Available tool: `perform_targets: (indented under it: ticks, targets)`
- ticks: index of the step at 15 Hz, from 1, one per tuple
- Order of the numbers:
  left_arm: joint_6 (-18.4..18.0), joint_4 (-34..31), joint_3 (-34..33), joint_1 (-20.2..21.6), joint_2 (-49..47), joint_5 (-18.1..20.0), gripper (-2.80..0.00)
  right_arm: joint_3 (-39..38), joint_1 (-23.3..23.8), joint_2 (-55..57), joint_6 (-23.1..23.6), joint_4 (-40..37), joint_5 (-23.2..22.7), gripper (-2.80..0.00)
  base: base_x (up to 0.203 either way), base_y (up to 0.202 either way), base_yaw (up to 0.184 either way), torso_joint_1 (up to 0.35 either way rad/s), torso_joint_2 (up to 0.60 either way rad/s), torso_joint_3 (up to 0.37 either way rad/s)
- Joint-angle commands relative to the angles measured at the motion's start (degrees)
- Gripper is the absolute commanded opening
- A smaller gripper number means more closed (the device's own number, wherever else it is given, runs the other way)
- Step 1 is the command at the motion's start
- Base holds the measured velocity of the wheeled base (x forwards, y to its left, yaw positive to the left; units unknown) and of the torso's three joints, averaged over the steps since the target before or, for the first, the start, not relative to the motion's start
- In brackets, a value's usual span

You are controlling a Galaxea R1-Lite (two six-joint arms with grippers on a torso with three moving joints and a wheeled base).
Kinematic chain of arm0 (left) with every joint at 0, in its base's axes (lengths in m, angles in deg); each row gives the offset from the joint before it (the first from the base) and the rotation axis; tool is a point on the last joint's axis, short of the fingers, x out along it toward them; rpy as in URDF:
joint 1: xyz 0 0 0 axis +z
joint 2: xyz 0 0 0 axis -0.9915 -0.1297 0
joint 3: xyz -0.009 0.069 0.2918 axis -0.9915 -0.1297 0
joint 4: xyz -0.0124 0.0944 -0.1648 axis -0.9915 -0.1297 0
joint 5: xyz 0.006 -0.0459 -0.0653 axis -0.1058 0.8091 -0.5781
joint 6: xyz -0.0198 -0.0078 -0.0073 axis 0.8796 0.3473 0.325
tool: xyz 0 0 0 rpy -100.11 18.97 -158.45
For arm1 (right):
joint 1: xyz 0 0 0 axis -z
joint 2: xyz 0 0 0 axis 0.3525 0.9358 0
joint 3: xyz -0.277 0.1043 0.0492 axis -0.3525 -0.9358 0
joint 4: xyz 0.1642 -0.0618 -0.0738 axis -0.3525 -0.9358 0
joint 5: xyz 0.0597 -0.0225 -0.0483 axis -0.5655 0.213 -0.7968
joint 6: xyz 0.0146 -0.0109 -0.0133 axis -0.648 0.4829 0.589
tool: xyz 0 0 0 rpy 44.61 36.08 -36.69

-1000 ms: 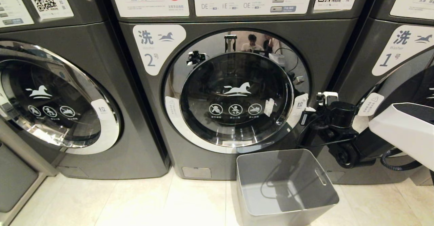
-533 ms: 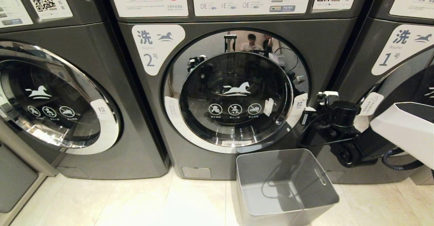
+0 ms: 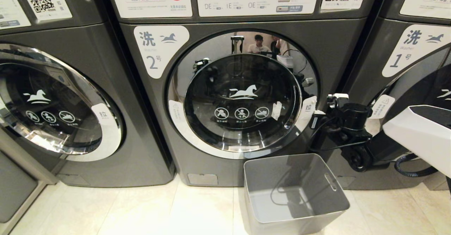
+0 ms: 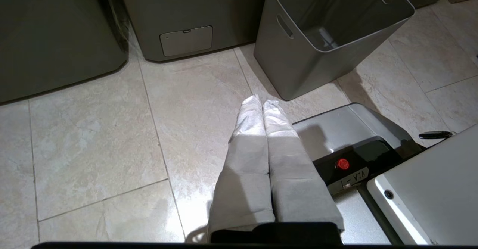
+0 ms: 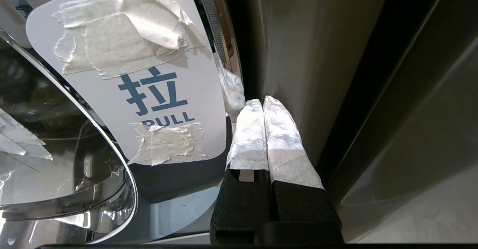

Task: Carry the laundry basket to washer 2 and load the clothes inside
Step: Press the washing machine door tightly with the right hand

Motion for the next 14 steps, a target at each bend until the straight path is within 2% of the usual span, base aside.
perform_targets:
  ticks: [1, 3, 5, 8, 14]
  targets:
    - [0.16, -0.13, 0.08, -0.26, -0.16, 0.06, -2.80, -2.05, -0.93, -2.86, -0.88, -0.10, -0.04, -2.80, 0.000, 0.000, 0.000, 0.000, 0.00, 0.000]
    - [0.16, -0.18, 0.08, -0.17, -0.20, -0.45, -2.80, -5.62, -1.84, -5.46, -1.87, -0.66, -0.03, -2.80, 0.000, 0.000, 0.000, 0.000, 0.00, 0.000]
    - [0.16, -0.22, 0.17, -0.17, 0.33, -2.98, -2.80, -10.11, -2.69, -8.20, -2.16, -0.68, 0.17, -2.80, 0.000, 0.000, 0.000, 0.000, 0.00, 0.000]
    - [0.16, -0.30, 0.17, -0.17, 2.24, -3.58, -2.80, -16.93, -3.75, -13.58, -2.03, -0.25, 0.58, -2.80, 0.000, 0.000, 0.000, 0.000, 0.00, 0.000]
    - [1.04, -0.39, 0.17, -0.17, 3.31, -3.66, -2.80, -18.63, -3.41, -14.45, -1.28, 1.16, 6.44, -2.80, 0.000, 0.000, 0.000, 0.000, 0.00, 0.000]
